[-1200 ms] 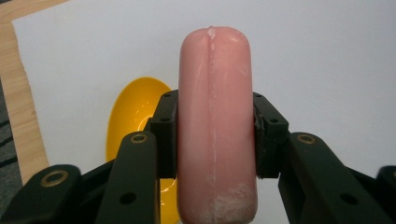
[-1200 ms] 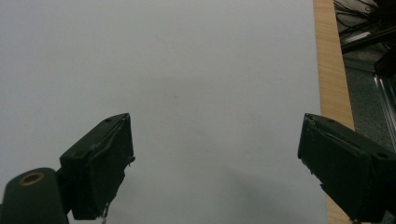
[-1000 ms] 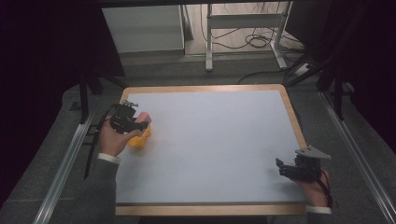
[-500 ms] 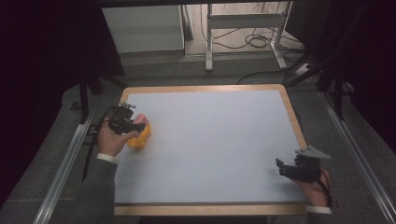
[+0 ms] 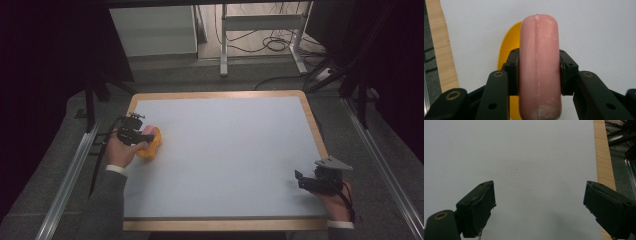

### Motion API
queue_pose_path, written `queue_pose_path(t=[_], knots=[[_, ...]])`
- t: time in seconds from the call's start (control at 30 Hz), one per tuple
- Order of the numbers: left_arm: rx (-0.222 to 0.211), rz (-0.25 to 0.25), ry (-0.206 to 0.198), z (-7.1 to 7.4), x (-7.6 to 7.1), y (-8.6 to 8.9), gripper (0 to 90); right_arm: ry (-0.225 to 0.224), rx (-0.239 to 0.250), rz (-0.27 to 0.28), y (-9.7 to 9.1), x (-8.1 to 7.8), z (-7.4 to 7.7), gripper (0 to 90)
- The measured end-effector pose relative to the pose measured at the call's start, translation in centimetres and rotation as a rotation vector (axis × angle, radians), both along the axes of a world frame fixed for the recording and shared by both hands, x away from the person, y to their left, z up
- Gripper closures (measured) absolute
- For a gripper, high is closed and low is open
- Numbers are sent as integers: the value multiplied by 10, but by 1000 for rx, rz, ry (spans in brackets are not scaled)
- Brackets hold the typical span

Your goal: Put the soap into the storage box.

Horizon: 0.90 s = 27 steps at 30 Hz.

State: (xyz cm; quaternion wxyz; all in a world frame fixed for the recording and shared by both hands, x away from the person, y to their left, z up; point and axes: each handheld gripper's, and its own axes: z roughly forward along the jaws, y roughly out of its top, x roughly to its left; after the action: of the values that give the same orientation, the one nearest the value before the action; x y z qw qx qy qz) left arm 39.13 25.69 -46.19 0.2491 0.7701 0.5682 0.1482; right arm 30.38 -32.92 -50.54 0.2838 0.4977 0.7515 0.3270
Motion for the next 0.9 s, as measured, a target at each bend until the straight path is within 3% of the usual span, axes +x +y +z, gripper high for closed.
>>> queue_pose_path(t=[0.17,0.53,0.6,0.73,0.9], knots=[[3,1,25,-11,2,1,601,1,-2,0,0,0,-1,103],[6,-2,36,-23,1,0,600,1,-3,-1,0,0,-1,103],[-14,0,15,-20,0,1,572,1,-3,-1,0,0,-1,103],[-22,11,-38,-8,-6,3,384,0,-3,-2,0,0,0,103],[-46,10,-109,7,-20,7,283,-3,-4,-3,0,-1,0,103]])
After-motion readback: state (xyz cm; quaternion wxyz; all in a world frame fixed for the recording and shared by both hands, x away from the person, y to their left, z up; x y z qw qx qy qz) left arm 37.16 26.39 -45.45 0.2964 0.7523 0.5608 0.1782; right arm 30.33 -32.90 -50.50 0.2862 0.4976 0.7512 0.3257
